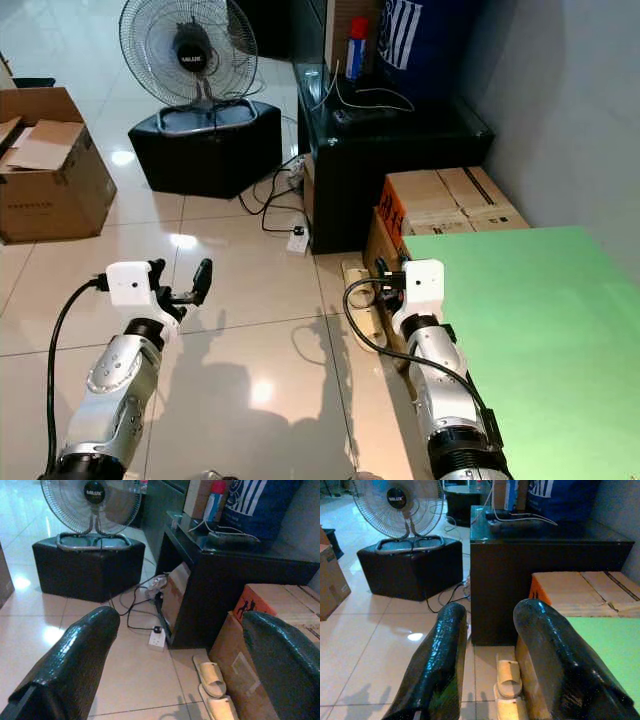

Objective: Hang keys on a hook

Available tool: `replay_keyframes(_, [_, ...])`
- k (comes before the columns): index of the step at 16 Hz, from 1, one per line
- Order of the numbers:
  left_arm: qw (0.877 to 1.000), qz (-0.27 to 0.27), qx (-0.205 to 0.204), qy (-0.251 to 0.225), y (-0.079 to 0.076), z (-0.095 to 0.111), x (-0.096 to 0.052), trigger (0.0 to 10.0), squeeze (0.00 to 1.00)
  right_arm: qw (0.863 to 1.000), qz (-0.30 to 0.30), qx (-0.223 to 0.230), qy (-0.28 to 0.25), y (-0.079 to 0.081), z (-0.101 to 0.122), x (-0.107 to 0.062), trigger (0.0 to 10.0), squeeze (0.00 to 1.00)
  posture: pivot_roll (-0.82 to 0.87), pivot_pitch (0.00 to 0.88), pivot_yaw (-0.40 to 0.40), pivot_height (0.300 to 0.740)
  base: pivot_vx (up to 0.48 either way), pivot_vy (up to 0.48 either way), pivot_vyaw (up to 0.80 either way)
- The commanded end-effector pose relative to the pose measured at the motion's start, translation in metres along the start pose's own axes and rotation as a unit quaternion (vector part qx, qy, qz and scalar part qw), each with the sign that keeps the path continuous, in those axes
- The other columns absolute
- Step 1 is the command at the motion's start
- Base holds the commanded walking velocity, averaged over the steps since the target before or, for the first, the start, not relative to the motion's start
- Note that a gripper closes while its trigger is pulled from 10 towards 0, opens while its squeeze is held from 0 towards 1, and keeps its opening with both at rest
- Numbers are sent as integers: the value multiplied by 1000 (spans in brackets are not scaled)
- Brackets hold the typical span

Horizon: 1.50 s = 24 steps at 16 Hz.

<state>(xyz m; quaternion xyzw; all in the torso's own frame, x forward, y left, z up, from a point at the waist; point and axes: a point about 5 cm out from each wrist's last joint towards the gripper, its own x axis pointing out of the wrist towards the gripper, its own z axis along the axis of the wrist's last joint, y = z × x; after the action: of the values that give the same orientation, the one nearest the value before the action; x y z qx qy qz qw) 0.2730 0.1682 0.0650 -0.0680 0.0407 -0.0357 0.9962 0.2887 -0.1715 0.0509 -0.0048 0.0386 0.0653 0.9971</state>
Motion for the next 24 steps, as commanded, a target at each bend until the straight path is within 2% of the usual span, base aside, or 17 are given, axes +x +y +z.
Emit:
replay_keyframes(1, [1000, -4, -3, -2, -4, 2, 0, 10000, 0, 1000, 0, 0, 11, -1, -3, -1, 10000, 0, -121, 0, 8, 740, -255, 0, 0])
replay_keyframes(10, [1000, -10, -16, -7, -11, 3, 6, 10000, 0, 1000, -12, -1, 24, -7, -8, -3, 10000, 0, -141, 0, 16, 740, -186, 0, 0])
replay_keyframes(14, [1000, -12, -10, -6, -12, 3, 8, 10000, 0, 999, -17, 3, 32, -9, -10, -1, 10000, 0, -139, 0, 18, 740, -294, -147, 0])
replay_keyframes(16, [1000, -14, -7, -7, -12, 4, 9, 10000, 0, 999, -17, 4, 33, -7, -11, 0, 10000, 0, -138, 0, 22, 740, 0, 0, 0])
replay_keyframes(19, [999, -31, 19, -17, -16, 7, 8, 10000, 0, 999, -18, 6, 36, -6, -13, 0, 10000, 0, -134, 0, 31, 740, 0, 0, 0])
replay_keyframes(24, [999, -36, 23, -15, -17, 7, 9, 10000, 0, 999, -13, -3, 50, -3, -17, 1, 10000, 0, -135, 0, 37, 740, 0, 0, 0])
